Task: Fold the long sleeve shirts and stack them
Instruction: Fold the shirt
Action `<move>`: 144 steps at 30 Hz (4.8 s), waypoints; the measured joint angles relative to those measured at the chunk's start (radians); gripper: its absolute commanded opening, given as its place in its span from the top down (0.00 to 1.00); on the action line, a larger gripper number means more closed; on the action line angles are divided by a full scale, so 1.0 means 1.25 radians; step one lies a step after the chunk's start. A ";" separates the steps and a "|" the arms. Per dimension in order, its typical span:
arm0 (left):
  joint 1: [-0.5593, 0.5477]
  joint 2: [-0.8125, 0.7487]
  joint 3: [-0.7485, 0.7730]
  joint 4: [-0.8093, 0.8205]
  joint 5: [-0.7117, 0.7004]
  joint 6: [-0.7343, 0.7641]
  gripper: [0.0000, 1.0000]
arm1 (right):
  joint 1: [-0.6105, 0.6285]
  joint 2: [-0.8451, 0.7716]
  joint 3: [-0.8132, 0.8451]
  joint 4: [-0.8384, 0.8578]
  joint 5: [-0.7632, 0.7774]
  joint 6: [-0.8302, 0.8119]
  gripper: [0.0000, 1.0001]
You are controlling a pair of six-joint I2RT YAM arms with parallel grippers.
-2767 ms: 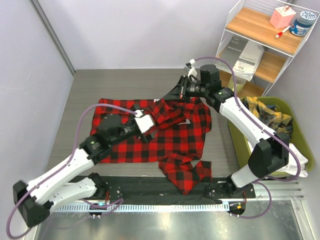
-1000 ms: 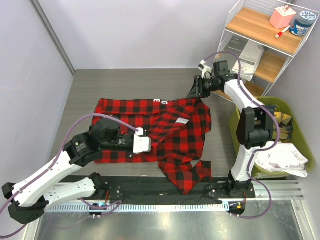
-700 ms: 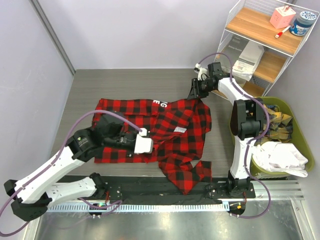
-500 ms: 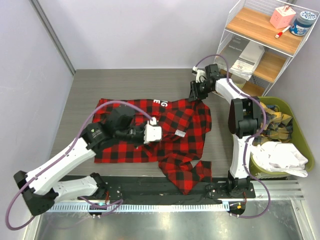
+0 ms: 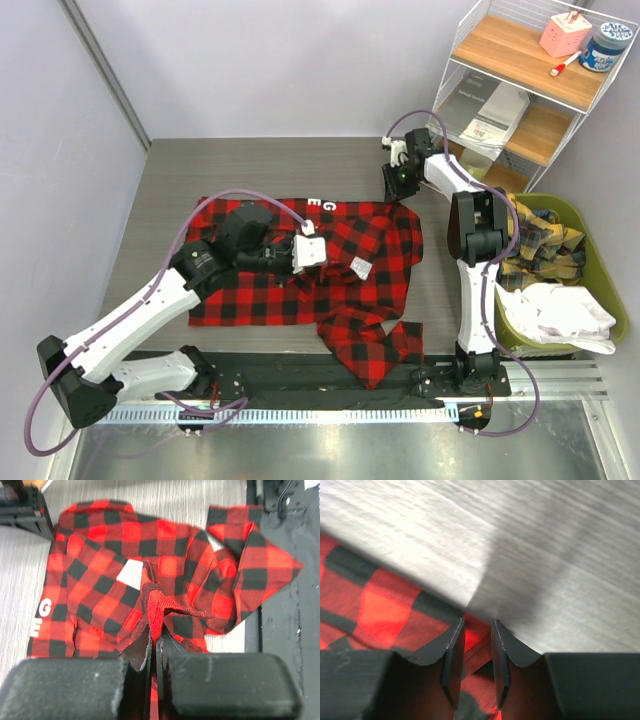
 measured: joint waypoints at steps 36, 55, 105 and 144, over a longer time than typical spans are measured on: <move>0.721 0.625 0.211 0.126 0.041 -0.587 1.00 | 0.036 -0.016 0.103 -0.296 -0.215 -0.158 0.32; 0.859 0.588 0.113 0.151 -0.020 -0.554 0.50 | 0.037 0.008 0.121 -0.349 -0.163 -0.198 0.38; 0.740 0.490 0.267 -0.410 0.081 0.243 0.40 | 0.162 -0.415 -0.206 -0.322 -0.063 -0.398 0.27; 0.783 0.428 -0.112 -0.307 -0.112 0.778 0.72 | 0.324 -0.412 -0.583 -0.081 0.082 -0.490 0.99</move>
